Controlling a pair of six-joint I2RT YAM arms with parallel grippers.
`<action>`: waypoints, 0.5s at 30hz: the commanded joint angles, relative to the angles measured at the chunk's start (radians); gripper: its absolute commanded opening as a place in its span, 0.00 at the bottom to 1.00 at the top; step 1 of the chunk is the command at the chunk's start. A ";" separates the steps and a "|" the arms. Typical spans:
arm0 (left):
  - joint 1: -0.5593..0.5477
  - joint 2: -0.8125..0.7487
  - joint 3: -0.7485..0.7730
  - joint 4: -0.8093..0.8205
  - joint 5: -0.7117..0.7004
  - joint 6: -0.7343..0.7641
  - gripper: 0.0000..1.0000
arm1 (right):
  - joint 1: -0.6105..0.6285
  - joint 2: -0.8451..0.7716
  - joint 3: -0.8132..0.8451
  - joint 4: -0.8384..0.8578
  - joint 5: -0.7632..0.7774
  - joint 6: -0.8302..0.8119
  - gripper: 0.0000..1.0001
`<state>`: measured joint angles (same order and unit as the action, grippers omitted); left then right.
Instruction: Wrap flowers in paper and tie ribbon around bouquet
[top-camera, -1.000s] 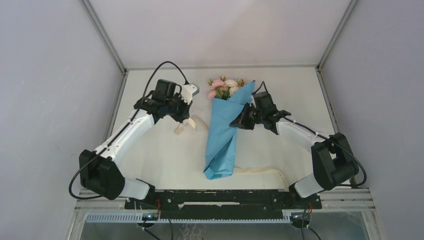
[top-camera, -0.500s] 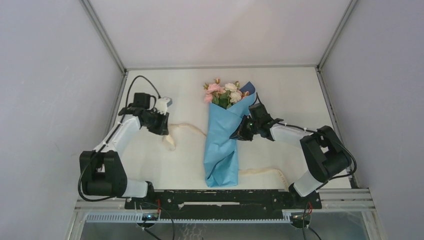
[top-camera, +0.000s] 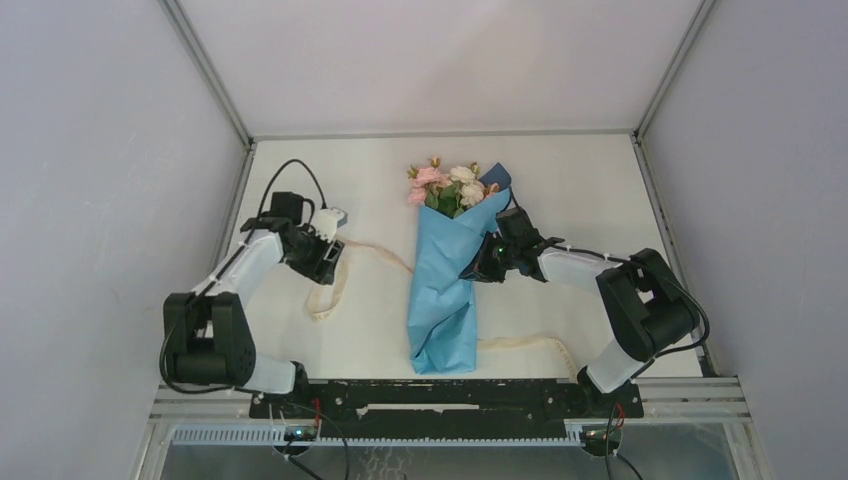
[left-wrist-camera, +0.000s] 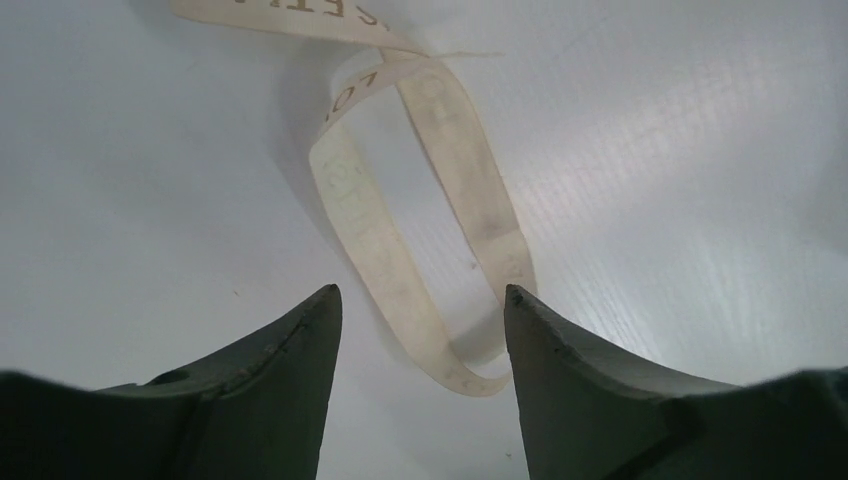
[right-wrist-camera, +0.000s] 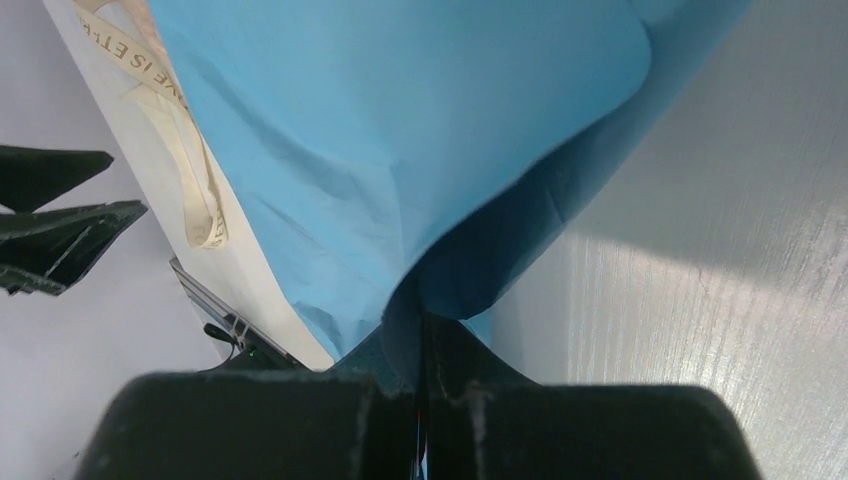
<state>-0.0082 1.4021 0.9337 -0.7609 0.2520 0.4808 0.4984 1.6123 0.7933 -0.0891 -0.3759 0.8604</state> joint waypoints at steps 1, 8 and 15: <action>-0.020 0.145 0.080 0.070 -0.155 0.017 0.65 | 0.011 0.007 0.001 0.037 0.010 -0.028 0.00; -0.052 0.304 0.159 0.145 -0.181 0.016 0.65 | 0.009 0.009 0.001 0.031 0.001 -0.039 0.00; -0.072 0.357 0.165 0.023 -0.065 0.029 0.05 | 0.008 -0.002 0.001 0.024 0.023 -0.049 0.00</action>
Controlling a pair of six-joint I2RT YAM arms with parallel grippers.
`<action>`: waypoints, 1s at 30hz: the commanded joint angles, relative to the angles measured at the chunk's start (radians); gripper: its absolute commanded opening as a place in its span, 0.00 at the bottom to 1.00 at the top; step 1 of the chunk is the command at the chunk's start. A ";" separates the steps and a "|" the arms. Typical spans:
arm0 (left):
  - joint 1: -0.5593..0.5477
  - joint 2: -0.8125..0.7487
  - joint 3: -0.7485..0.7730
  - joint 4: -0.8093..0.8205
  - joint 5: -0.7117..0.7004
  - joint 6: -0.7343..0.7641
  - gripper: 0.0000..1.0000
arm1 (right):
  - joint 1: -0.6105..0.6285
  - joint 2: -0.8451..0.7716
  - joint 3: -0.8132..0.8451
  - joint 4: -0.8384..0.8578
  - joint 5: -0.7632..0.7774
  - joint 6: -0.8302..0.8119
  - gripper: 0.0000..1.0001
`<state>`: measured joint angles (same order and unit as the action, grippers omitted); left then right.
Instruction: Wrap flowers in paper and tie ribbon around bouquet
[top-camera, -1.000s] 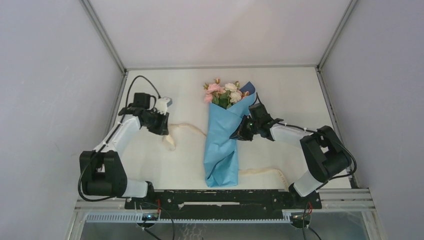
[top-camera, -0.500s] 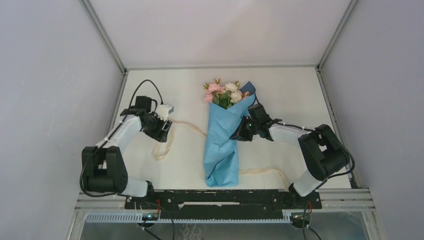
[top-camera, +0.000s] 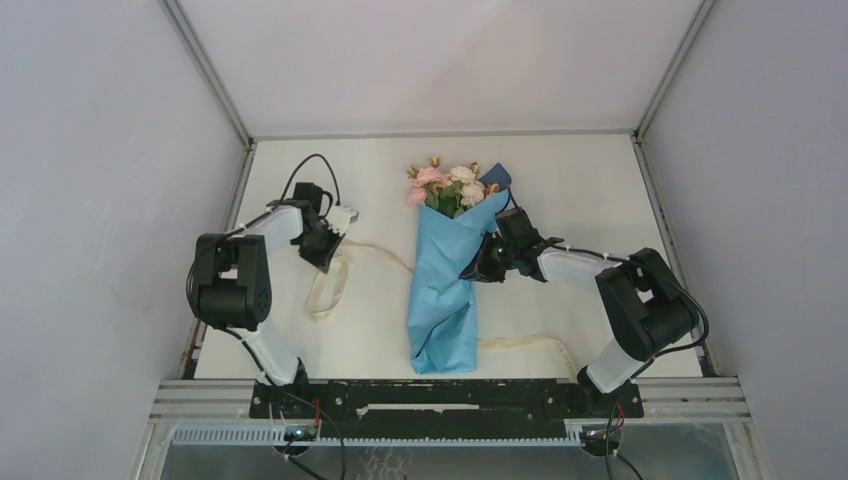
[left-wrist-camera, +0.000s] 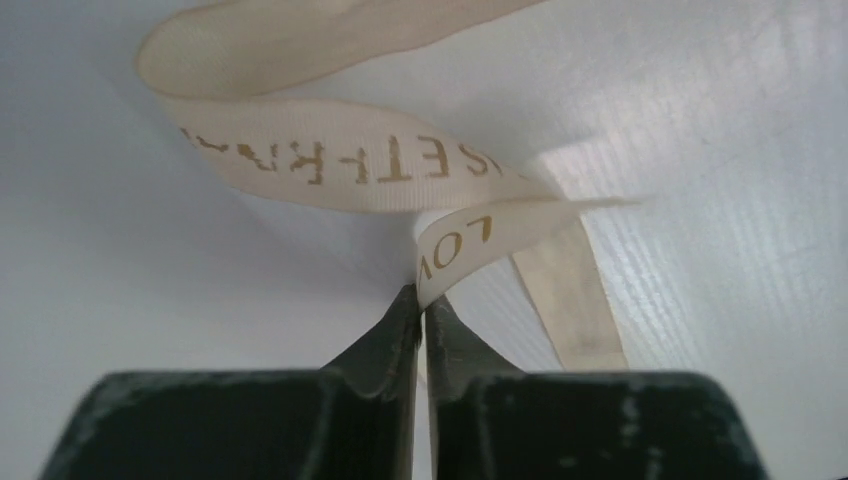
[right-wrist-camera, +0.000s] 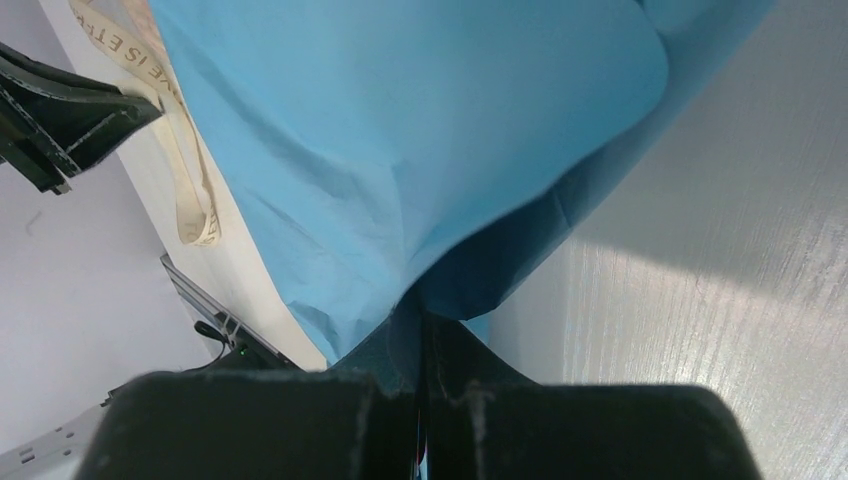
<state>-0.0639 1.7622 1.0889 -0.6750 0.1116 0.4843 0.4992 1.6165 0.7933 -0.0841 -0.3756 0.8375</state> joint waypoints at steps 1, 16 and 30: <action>-0.016 -0.019 0.002 -0.076 0.080 0.025 0.00 | 0.007 -0.003 0.001 0.021 0.019 -0.025 0.00; -0.285 -0.413 0.237 -0.167 0.415 -0.171 0.00 | 0.007 0.035 0.001 0.052 -0.021 -0.027 0.00; -0.623 0.194 0.318 0.197 0.484 -0.566 0.00 | -0.010 0.006 0.001 0.029 -0.003 -0.005 0.27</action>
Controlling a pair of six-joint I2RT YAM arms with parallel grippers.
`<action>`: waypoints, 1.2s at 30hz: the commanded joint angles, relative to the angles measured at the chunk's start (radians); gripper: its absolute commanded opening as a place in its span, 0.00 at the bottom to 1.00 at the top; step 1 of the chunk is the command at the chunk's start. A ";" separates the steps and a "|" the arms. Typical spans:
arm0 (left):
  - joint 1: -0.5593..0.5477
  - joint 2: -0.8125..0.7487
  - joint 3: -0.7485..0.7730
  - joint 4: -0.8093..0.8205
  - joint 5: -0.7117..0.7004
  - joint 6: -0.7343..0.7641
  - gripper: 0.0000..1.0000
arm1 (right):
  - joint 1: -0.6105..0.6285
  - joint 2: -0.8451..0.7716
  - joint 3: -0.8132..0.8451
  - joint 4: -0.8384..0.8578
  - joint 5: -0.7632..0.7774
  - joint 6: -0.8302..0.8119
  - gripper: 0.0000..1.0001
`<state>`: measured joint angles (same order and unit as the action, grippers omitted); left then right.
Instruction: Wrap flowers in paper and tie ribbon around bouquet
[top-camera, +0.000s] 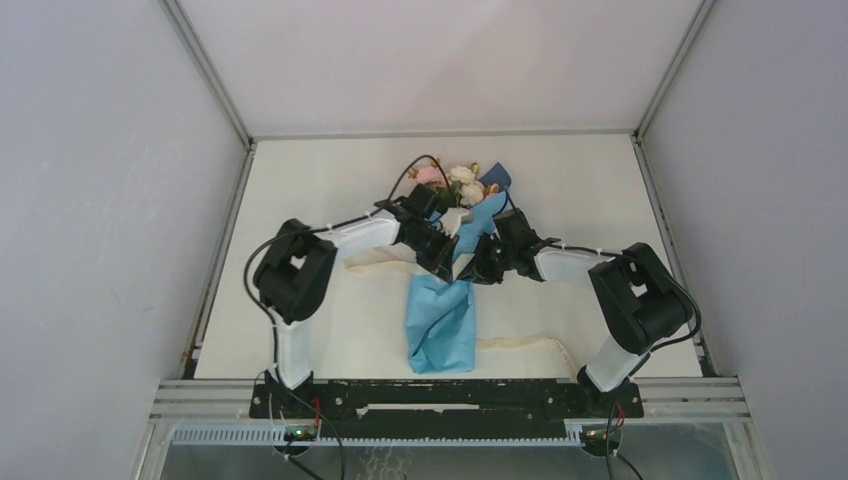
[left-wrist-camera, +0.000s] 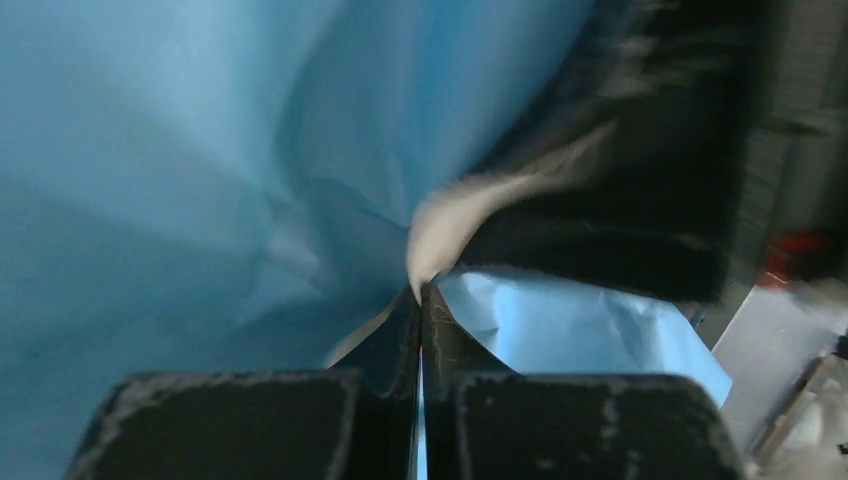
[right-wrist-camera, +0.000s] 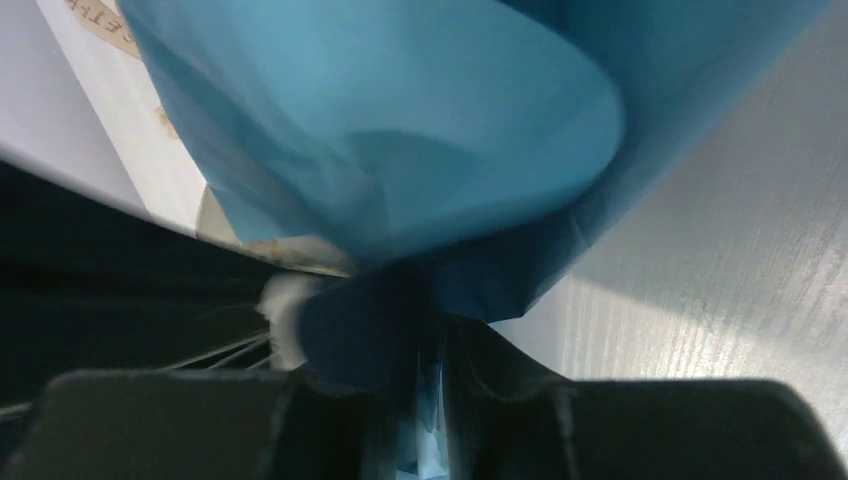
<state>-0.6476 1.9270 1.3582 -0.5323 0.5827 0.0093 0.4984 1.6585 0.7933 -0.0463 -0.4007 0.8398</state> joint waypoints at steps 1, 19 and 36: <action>-0.050 0.045 0.044 0.057 -0.009 -0.088 0.00 | -0.016 -0.045 0.001 -0.017 0.022 -0.006 0.32; -0.077 0.149 0.020 0.052 -0.109 -0.050 0.00 | -0.048 -0.423 0.165 -0.834 0.663 0.110 0.61; -0.086 0.099 0.004 0.055 -0.109 -0.045 0.00 | 0.029 -0.423 -0.095 -1.063 0.589 0.538 0.73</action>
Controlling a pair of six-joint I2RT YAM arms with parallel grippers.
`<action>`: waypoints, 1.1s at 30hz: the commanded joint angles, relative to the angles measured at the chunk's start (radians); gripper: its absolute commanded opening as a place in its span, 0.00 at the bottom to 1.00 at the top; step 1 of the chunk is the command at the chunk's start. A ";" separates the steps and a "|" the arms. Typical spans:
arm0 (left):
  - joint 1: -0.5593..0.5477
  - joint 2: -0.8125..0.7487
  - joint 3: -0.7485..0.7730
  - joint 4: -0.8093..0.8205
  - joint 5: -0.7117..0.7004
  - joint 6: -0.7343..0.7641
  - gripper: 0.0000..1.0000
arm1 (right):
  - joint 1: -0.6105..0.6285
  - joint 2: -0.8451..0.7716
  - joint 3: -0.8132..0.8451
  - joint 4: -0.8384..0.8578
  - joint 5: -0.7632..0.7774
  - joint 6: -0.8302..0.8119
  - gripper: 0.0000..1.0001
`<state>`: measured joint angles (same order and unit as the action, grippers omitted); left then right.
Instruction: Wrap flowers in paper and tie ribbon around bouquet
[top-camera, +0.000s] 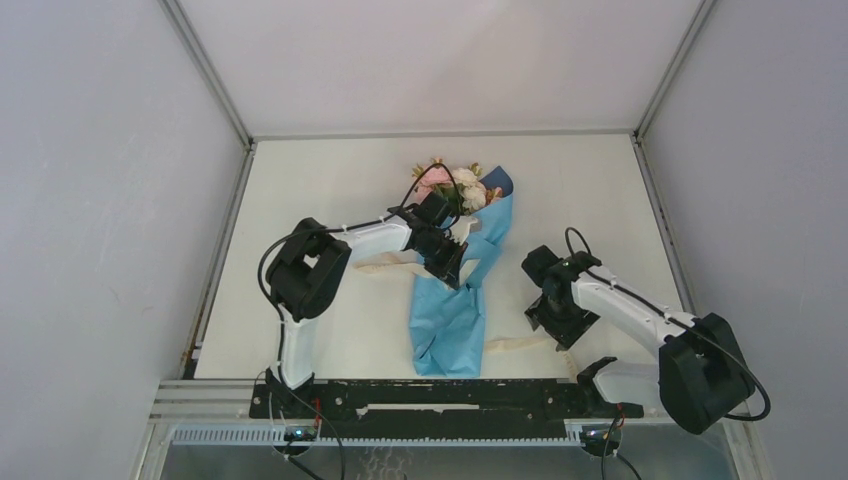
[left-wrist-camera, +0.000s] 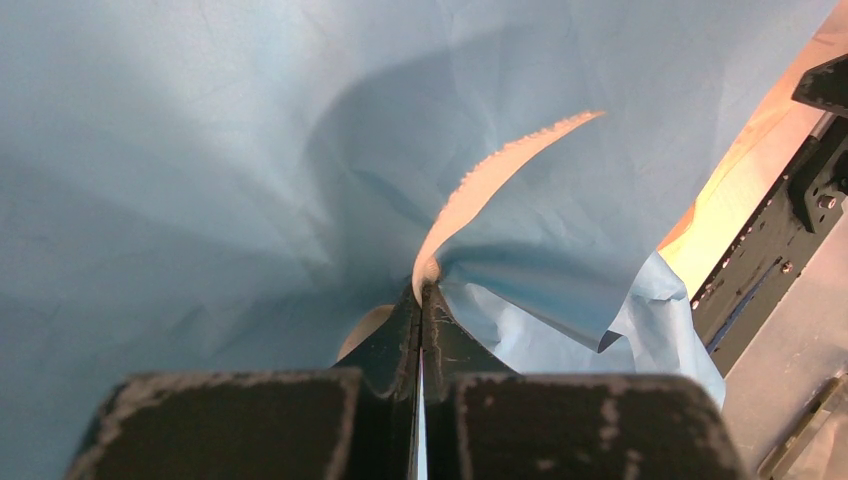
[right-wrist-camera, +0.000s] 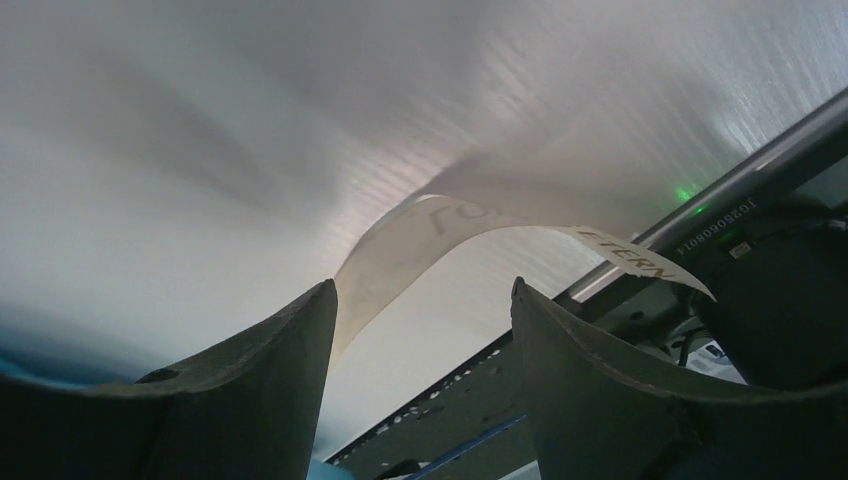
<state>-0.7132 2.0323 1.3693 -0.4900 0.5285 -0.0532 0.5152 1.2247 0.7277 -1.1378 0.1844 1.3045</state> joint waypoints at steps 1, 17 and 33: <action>-0.020 -0.006 -0.004 0.012 -0.055 0.017 0.00 | 0.011 0.019 -0.044 0.049 0.004 0.076 0.73; -0.022 -0.044 -0.021 0.018 -0.122 0.032 0.00 | -0.360 -0.123 0.022 0.366 0.385 -0.250 0.00; -0.022 -0.058 -0.007 0.018 -0.121 0.052 0.00 | -0.179 -0.227 0.354 0.968 0.071 -0.945 0.00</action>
<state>-0.7341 2.0117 1.3689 -0.4816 0.4561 -0.0444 0.1905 0.8894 1.0702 -0.3492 0.5880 0.6170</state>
